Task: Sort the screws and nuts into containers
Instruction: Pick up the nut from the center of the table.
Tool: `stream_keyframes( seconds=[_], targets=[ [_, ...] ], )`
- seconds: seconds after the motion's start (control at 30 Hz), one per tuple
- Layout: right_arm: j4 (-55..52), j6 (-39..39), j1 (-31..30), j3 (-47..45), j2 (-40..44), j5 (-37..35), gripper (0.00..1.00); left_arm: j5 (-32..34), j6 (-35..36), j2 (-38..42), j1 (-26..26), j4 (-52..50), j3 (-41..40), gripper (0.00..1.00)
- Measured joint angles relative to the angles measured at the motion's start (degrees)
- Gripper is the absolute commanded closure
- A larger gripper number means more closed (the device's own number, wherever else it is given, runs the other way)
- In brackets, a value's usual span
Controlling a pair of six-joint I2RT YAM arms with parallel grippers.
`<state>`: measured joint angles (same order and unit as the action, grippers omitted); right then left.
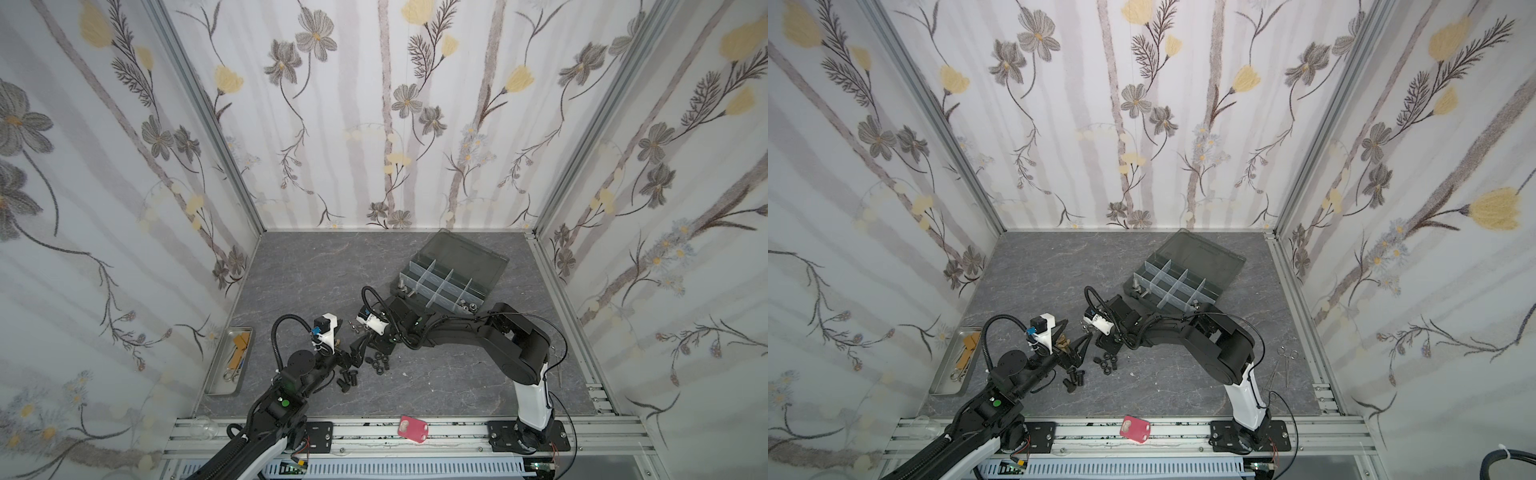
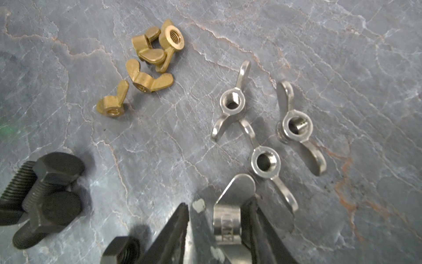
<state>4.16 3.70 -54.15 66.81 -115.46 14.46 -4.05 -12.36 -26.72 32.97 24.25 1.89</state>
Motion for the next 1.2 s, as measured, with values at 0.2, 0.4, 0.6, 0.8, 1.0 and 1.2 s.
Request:
stream_keyframes(
  seconds=[0.2,0.4,0.6,0.8,1.0,1.2],
  targets=[
    [0.35,0.26,0.0,0.52,-0.55,-0.37,0.64,0.17,0.02,0.0,0.0,0.0,-0.09,0.0],
    [0.52,0.42,0.04,0.76,-0.83,-0.85,0.74,0.46,0.15,-0.07,0.0,0.0,-0.13,0.0],
    [0.5,0.44,0.04,0.79,-0.72,-0.76,0.84,0.61,0.15,-0.37,0.0,0.02,-0.15,0.0],
    [-0.48,-0.24,0.81,0.57,1.68,0.42,0.89,0.0,0.17,-0.66,0.0,0.46,-0.15,0.0],
    [0.37,-2.16,4.13,-0.5,8.02,3.34,0.9,-1.18,0.5,-2.75,0.0,2.69,0.33,0.0],
    [2.25,-5.33,9.4,-0.79,11.41,7.8,0.92,-2.27,1.7,-9.38,0.04,6.29,4.2,0.0]
  ],
)
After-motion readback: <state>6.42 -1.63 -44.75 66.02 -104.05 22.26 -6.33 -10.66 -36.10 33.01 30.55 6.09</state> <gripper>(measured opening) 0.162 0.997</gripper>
